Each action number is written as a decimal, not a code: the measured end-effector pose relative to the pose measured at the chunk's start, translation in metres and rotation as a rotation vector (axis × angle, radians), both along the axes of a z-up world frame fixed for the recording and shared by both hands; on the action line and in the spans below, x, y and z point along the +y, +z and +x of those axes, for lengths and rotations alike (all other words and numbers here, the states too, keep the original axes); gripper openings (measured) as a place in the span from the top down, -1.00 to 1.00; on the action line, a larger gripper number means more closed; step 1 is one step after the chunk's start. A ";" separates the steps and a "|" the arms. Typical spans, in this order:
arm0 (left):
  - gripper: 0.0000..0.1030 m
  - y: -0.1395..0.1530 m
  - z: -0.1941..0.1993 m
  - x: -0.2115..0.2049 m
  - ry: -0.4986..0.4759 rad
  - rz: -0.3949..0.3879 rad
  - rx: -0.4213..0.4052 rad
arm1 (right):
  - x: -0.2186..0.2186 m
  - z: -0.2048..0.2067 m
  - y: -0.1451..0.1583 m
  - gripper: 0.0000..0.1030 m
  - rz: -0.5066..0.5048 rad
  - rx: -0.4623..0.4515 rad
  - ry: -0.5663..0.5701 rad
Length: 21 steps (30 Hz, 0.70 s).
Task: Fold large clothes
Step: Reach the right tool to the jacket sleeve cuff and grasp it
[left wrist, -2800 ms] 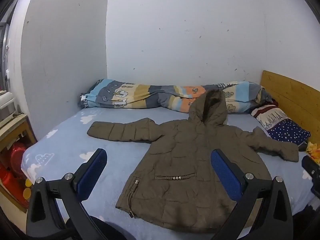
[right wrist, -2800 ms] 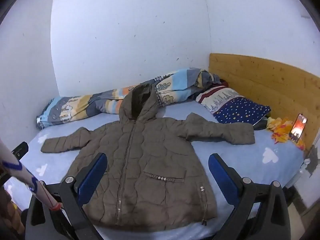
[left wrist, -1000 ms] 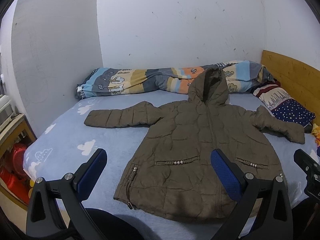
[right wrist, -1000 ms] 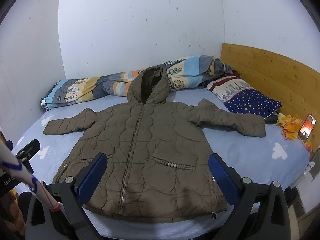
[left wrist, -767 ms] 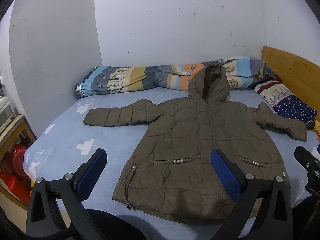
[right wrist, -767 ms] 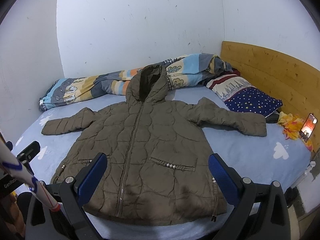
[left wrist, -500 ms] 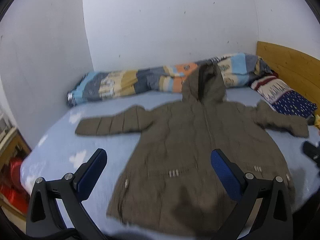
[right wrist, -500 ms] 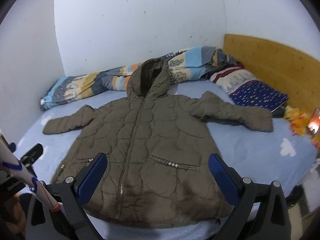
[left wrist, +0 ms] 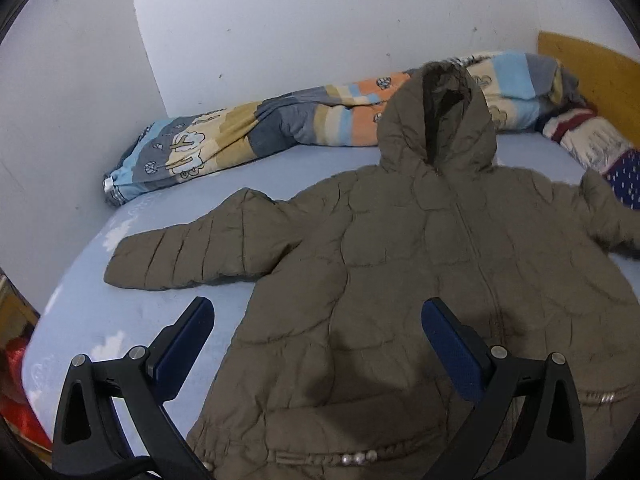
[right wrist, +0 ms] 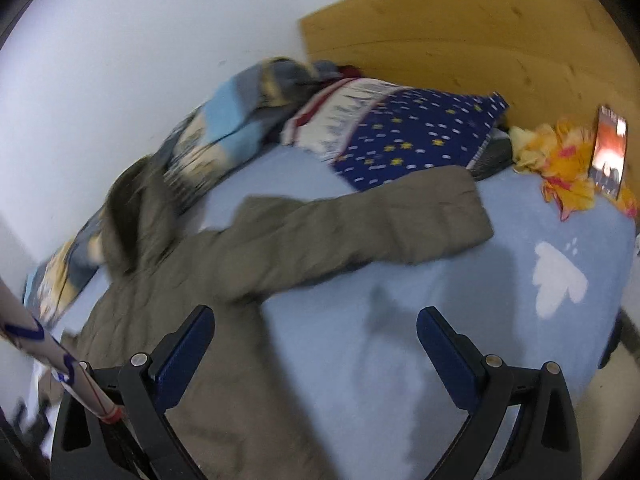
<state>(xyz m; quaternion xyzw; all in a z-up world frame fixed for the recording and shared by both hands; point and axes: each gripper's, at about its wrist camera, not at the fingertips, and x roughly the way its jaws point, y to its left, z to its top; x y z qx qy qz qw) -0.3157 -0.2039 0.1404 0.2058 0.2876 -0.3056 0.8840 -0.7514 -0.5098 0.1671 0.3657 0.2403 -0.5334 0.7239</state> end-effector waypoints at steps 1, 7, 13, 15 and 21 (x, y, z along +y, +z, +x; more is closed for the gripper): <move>-1.00 0.001 0.003 0.000 0.004 0.000 0.001 | -0.018 -0.011 -0.008 -0.84 0.049 -0.016 -0.033; -1.00 0.005 -0.003 -0.012 -0.046 -0.023 0.024 | -0.085 -0.097 -0.042 -0.59 0.124 -0.203 -0.263; -1.00 0.000 -0.015 -0.018 -0.093 0.004 0.010 | -0.114 -0.133 -0.078 -0.26 0.190 -0.334 -0.361; -1.00 -0.001 -0.014 -0.018 -0.092 0.004 0.018 | -0.121 -0.139 -0.086 -0.26 0.193 -0.333 -0.390; -1.00 -0.005 -0.012 -0.017 -0.087 0.004 0.054 | -0.144 -0.147 -0.111 -0.16 0.207 -0.413 -0.420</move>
